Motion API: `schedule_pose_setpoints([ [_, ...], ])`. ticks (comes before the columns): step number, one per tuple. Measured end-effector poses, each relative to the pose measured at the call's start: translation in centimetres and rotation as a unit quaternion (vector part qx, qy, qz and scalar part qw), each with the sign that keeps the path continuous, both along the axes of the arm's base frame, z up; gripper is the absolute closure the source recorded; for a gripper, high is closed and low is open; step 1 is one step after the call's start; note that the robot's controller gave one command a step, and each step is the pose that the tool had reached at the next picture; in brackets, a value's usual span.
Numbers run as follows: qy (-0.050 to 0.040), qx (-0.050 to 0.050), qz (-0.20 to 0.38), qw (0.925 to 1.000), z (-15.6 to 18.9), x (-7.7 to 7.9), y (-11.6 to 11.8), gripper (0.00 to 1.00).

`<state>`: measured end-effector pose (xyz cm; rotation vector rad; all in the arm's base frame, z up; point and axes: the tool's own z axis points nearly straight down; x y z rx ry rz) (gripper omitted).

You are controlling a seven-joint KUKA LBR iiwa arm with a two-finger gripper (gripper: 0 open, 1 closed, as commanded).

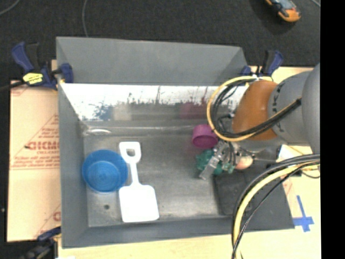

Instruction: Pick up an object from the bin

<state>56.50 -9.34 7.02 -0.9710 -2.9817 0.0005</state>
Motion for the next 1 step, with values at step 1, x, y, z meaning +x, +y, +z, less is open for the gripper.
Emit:
schedule_pose_setpoints([
  [1,0.0,0.0,0.0,1.0,0.02,0.0,-0.01,1.0],
])
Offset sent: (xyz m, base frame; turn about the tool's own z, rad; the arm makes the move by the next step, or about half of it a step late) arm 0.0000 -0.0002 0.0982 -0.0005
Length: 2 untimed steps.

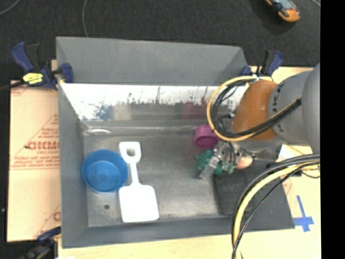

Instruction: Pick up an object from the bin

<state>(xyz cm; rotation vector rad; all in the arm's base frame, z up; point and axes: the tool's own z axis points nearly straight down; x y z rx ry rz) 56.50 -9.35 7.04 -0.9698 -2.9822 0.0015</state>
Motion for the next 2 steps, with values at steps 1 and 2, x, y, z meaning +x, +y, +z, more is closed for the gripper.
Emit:
schedule_pose_setpoints([
  [1,0.0029,0.001,0.001,1.0,3.5,-0.2,0.0,1.0],
  [2,-0.0012,0.0,0.001,1.0,8.7,0.0,0.0,1.0],
])
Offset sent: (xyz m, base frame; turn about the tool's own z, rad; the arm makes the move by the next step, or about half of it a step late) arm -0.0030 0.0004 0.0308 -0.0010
